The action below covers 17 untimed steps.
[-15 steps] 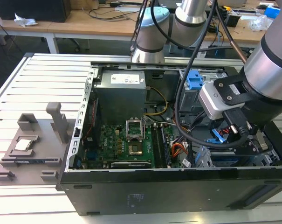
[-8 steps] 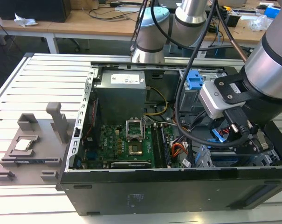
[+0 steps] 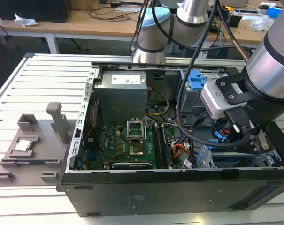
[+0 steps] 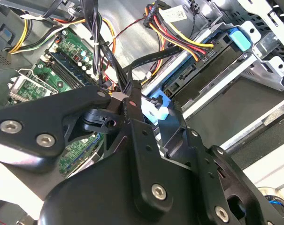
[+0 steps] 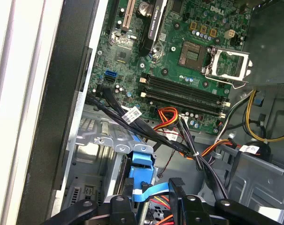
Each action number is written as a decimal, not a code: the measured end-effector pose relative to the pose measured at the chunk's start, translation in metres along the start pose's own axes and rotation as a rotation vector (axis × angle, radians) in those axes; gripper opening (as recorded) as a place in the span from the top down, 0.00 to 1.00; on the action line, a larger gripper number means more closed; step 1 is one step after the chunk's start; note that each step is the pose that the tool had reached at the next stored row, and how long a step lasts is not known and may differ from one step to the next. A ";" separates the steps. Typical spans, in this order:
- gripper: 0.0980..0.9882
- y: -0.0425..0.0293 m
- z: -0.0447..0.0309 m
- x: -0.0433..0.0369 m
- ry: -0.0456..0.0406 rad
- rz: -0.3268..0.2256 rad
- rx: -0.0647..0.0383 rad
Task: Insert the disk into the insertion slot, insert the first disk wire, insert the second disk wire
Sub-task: 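Insert the second disk wire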
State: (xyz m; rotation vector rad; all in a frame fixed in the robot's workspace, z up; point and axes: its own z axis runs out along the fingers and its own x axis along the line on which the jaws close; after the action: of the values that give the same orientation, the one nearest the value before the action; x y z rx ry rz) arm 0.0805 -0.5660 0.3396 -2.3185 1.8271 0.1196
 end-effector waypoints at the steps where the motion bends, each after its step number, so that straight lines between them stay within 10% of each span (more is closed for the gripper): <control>1: 0.63 0.0000 0.0000 0.0000 0.0001 0.000 0.000; 9: 0.63 0.0000 0.0000 0.0000 0.0005 0.000 0.000; 13: 0.86 0.0000 0.0000 -0.0001 0.0008 0.000 0.000; 17: 0.88 0.0000 0.0000 -0.0001 0.0009 0.000 0.000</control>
State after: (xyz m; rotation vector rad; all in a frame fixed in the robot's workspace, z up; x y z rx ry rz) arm 0.0805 -0.5659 0.3396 -2.3191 1.8276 0.1188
